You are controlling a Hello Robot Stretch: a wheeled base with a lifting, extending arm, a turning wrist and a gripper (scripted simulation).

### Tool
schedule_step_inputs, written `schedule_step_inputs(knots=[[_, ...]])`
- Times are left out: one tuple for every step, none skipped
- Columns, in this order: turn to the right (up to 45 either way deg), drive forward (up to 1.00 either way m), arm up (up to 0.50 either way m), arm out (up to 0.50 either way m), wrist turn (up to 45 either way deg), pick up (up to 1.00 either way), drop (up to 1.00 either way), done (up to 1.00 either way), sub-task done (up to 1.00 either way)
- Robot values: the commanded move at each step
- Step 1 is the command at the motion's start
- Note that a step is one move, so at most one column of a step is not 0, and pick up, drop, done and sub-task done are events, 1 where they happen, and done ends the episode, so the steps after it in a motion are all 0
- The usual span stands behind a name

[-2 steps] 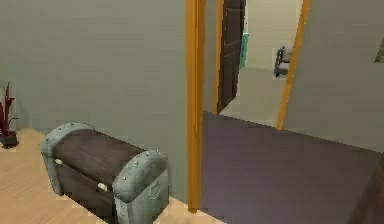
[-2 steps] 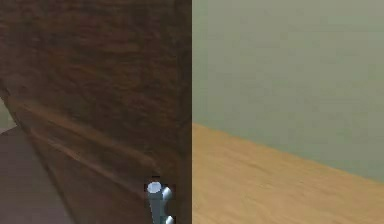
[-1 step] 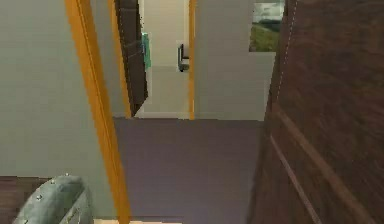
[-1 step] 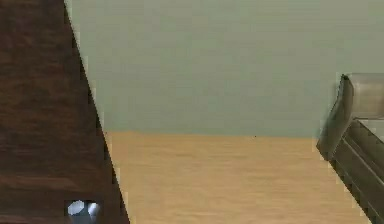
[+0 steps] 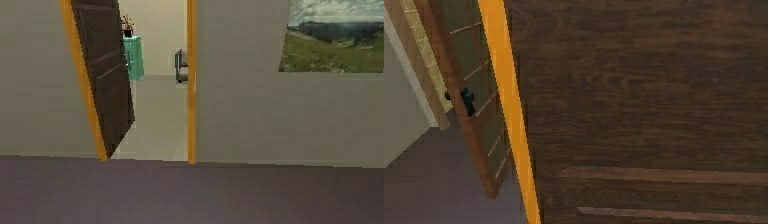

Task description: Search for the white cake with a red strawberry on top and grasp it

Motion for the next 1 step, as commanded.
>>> schedule_step_inputs(knots=[[9.0, 0.0, 0.0, 0.0, 0.0, 0.0, 0.0, 0.0, 0.0]])
